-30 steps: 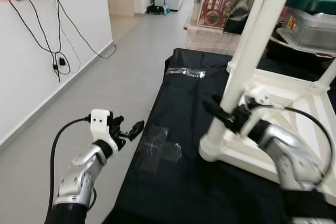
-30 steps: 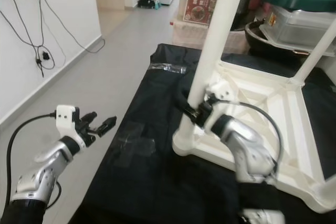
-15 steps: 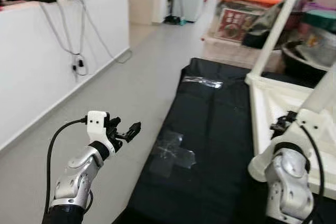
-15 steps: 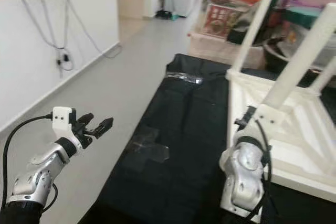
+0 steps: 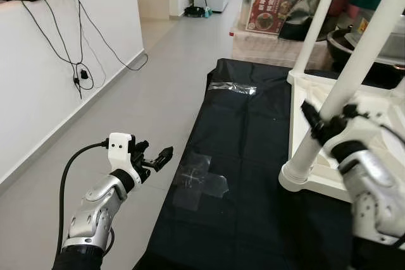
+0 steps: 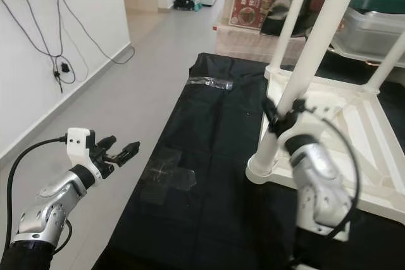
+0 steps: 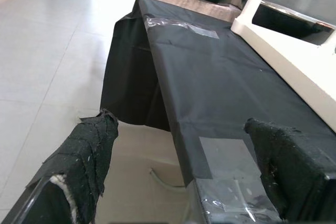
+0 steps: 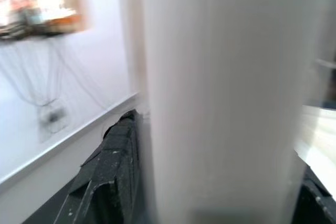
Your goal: Building children table
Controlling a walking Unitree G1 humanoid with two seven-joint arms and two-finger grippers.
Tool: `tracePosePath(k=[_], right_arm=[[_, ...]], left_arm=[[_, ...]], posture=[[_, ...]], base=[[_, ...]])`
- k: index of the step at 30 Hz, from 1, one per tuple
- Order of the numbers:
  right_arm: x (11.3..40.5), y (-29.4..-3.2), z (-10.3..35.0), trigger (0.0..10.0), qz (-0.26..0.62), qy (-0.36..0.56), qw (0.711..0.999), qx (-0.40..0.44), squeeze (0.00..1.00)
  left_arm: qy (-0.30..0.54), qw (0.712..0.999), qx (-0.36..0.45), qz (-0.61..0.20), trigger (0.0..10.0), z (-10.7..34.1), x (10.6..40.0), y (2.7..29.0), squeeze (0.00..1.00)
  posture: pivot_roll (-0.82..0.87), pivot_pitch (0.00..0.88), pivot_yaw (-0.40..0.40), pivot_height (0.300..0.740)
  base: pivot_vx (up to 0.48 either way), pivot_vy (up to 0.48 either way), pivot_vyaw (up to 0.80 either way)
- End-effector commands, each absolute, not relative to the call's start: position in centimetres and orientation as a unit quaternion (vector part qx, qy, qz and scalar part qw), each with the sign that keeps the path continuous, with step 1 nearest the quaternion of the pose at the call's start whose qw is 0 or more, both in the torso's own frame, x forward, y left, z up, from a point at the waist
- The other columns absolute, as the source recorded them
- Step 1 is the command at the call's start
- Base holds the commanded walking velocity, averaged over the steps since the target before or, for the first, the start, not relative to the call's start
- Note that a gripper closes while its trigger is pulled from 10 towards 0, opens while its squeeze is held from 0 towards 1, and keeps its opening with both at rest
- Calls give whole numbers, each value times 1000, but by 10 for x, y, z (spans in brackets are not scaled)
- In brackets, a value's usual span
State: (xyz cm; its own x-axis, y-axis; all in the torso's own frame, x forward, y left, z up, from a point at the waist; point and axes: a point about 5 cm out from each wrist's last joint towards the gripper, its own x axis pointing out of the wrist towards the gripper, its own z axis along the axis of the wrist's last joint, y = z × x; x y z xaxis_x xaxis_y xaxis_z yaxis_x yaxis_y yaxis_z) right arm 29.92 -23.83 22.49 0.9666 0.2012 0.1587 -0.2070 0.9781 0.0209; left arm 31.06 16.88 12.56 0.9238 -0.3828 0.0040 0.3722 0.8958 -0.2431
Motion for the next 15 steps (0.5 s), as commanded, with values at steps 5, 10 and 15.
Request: tracePosePath(k=[5,10,15], right_arm=[[299,-186,205,10000,405,-31,912,-66,0],[304,-158,207,10000,497,-34,864,-64,0],[302,-138,209,7529,553,-41,830,-62,0]], left_arm=[[24,971,-126,-200,10000,124,313,165,0],[24,972,-127,-198,10000,124,313,164,0],[24,972,-127,-196,10000,124,314,164,0]], posture=[[-74,0,-60,740],[-48,0,-75,740],[-36,0,-84,740]], base=[[0,0,0],[0,0,0],[0,0,0]])
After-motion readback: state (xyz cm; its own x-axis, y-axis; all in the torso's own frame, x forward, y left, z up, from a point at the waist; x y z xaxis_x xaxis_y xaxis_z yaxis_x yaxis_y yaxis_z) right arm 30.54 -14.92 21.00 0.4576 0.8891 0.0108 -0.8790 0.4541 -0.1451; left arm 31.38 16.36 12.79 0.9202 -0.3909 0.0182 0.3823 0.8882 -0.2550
